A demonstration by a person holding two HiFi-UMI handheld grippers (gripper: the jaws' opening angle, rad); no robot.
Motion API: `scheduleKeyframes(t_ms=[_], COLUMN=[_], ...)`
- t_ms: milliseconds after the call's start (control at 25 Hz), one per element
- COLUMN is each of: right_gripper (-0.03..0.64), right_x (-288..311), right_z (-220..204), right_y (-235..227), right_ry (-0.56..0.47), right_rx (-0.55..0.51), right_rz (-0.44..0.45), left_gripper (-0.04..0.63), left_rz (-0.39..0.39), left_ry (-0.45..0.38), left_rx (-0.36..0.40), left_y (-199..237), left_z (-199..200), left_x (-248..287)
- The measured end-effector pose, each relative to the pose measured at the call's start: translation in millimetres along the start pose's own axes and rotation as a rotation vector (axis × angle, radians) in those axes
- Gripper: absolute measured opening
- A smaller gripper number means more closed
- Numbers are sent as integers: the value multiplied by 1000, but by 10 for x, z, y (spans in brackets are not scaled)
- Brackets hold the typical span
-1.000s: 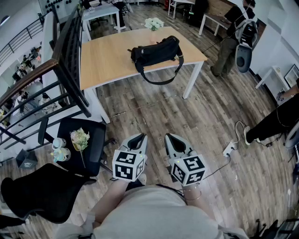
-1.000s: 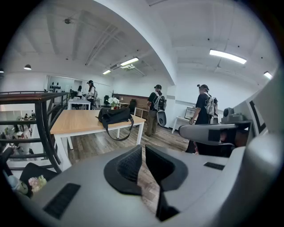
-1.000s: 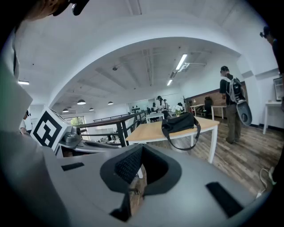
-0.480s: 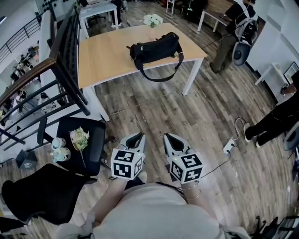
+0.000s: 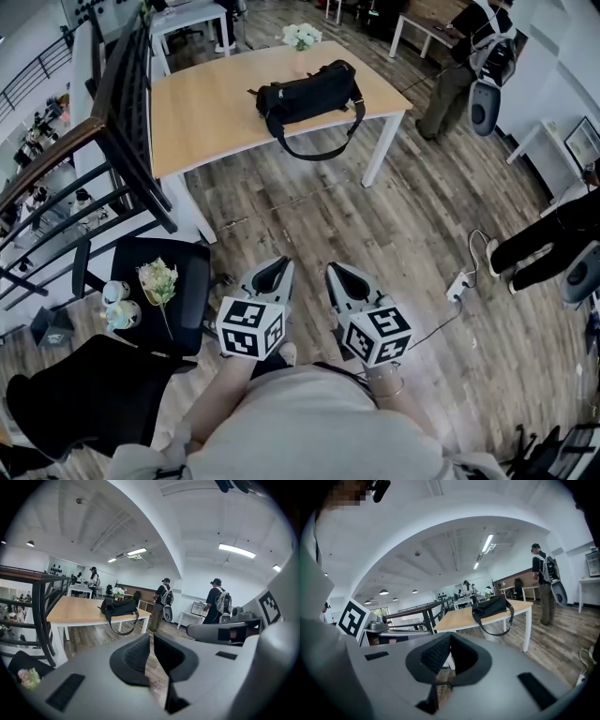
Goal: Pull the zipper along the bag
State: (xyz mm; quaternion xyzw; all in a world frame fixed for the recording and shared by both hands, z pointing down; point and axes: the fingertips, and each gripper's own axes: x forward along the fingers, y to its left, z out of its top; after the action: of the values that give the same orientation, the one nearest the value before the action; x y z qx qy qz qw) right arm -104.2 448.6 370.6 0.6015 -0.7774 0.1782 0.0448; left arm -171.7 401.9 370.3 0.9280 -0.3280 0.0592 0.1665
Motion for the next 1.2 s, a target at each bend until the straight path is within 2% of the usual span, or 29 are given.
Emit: scheduleKeyframes(t_ms=[360, 640, 720, 920, 1200], right_gripper=[9, 11, 53, 62, 110], right_x=[144, 205, 226, 346, 753], right_z=[-99, -121, -104, 24, 245], right_y=[-79, -96, -117, -215, -570], right_ry=[52, 61, 58, 42, 23], right_rx=[-5, 11, 11, -1, -7], right_rz=[-76, -120, -121, -117, -80], left_gripper=[41, 43, 49, 87, 133], left_rz=[-47, -50, -55, -54, -36], left_ry=[57, 71, 76, 72, 45], left_rx=[-19, -16, -16, -8, 46], left_y=[148, 297, 301, 361, 477], left_z=[-130, -146, -165, -61, 257], left_x=[32, 69, 97, 298, 815])
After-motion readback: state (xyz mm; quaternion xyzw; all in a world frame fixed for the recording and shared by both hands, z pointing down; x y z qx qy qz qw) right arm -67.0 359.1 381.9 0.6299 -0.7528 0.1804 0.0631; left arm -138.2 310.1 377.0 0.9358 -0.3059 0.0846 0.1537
